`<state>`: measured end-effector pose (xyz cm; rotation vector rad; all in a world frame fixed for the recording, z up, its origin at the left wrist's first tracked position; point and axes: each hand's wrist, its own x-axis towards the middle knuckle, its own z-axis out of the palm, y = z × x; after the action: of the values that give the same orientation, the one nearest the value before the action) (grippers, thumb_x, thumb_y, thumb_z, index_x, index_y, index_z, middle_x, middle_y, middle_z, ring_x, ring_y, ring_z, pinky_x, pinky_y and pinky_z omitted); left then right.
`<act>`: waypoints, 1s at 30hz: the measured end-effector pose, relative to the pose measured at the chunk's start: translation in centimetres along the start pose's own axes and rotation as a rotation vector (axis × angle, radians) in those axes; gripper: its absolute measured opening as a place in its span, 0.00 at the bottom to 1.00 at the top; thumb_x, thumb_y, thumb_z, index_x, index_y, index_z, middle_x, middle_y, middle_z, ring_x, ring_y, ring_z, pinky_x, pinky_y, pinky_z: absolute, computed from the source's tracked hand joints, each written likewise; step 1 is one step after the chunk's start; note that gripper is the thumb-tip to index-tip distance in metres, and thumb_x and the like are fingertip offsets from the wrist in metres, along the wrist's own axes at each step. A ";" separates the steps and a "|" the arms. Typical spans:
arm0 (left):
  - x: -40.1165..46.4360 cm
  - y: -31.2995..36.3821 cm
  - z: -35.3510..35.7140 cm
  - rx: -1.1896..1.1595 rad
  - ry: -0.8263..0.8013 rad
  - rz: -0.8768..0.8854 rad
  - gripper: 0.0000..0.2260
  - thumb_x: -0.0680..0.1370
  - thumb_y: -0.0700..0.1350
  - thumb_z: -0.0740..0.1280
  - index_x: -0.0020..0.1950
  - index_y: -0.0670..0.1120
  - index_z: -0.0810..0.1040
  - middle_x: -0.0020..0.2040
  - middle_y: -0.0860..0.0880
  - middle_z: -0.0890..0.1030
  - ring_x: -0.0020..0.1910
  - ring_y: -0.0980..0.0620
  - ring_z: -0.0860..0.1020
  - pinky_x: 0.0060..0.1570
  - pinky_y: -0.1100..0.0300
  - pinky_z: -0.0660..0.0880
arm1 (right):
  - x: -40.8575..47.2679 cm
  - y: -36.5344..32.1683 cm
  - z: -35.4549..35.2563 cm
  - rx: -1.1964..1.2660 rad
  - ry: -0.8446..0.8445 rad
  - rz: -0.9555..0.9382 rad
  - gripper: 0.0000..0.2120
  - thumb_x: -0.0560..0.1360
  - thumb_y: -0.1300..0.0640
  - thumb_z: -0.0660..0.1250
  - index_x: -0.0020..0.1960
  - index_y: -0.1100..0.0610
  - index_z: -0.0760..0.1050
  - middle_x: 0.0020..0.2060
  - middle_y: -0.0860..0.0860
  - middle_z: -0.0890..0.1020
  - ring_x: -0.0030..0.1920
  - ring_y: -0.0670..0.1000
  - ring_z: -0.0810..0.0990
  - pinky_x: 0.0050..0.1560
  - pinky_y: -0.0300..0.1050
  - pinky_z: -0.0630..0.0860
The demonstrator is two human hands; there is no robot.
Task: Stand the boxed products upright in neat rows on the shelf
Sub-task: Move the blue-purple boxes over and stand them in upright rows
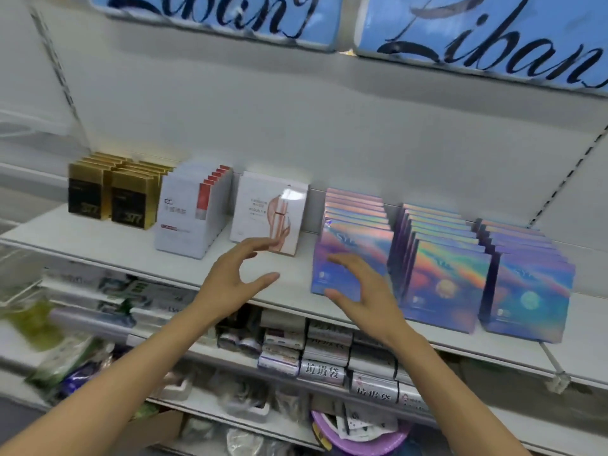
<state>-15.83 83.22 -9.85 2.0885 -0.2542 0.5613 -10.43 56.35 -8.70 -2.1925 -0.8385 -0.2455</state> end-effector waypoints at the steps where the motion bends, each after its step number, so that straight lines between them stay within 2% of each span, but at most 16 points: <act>1: -0.4 -0.1 -1.3 -0.003 -0.005 -0.003 0.22 0.76 0.49 0.74 0.69 0.58 0.75 0.66 0.61 0.78 0.66 0.57 0.76 0.68 0.52 0.74 | 0.5 -1.3 1.1 0.026 -0.028 0.005 0.22 0.74 0.42 0.69 0.66 0.46 0.74 0.65 0.38 0.75 0.67 0.40 0.72 0.70 0.42 0.68; 5: -1.8 -1.2 -6.4 0.037 -0.001 -0.018 0.22 0.76 0.50 0.75 0.68 0.60 0.75 0.65 0.61 0.78 0.65 0.56 0.77 0.68 0.51 0.74 | 2.5 -5.6 4.9 0.095 -0.066 -0.030 0.22 0.74 0.44 0.71 0.66 0.46 0.74 0.63 0.37 0.76 0.64 0.35 0.72 0.66 0.37 0.68; 8: -2.8 -2.4 -9.6 0.055 0.011 -0.017 0.21 0.76 0.49 0.75 0.68 0.58 0.75 0.65 0.60 0.78 0.66 0.55 0.76 0.68 0.51 0.73 | 4.0 -7.8 7.4 0.128 -0.087 -0.059 0.22 0.75 0.45 0.71 0.67 0.47 0.74 0.64 0.37 0.76 0.65 0.39 0.73 0.67 0.41 0.70; 14: -3.3 -6.1 -13.7 0.084 0.040 -0.068 0.21 0.76 0.49 0.76 0.67 0.57 0.77 0.65 0.60 0.79 0.66 0.55 0.76 0.68 0.50 0.73 | 7.7 -9.9 11.3 0.127 -0.163 -0.074 0.22 0.76 0.46 0.72 0.69 0.46 0.73 0.64 0.38 0.76 0.64 0.35 0.71 0.67 0.41 0.69; 18: -2.3 -9.0 -15.6 0.087 0.058 -0.104 0.21 0.75 0.50 0.76 0.67 0.59 0.77 0.65 0.61 0.78 0.67 0.57 0.75 0.69 0.51 0.73 | 11.0 -10.1 14.1 0.126 -0.216 -0.074 0.23 0.76 0.45 0.71 0.69 0.45 0.72 0.65 0.38 0.74 0.65 0.37 0.71 0.69 0.45 0.69; 24: 0.1 -13.2 -19.0 0.132 0.080 -0.144 0.22 0.75 0.49 0.76 0.68 0.56 0.77 0.66 0.61 0.78 0.67 0.57 0.75 0.69 0.53 0.72 | 17.0 -10.2 18.6 0.158 -0.240 -0.086 0.28 0.72 0.34 0.68 0.70 0.40 0.70 0.70 0.37 0.72 0.69 0.43 0.70 0.71 0.54 0.70; 26: 0.7 -14.5 -20.2 0.146 0.095 -0.162 0.22 0.75 0.50 0.76 0.68 0.57 0.77 0.65 0.61 0.78 0.67 0.57 0.75 0.69 0.53 0.72 | 18.7 -10.6 20.1 0.168 -0.249 -0.088 0.27 0.73 0.36 0.69 0.69 0.40 0.70 0.70 0.38 0.72 0.70 0.44 0.70 0.70 0.53 0.70; 30: 1.4 -17.2 -22.7 0.143 0.111 -0.185 0.21 0.75 0.50 0.76 0.67 0.57 0.77 0.64 0.60 0.79 0.66 0.54 0.76 0.69 0.51 0.72 | 21.1 -11.7 22.9 0.191 -0.293 -0.098 0.24 0.75 0.44 0.72 0.69 0.43 0.71 0.68 0.40 0.73 0.68 0.43 0.71 0.66 0.41 0.70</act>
<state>-14.62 111.66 -11.34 2.1818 0.0438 0.5952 -3.71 88.92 -8.85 -2.0368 -1.0846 0.1092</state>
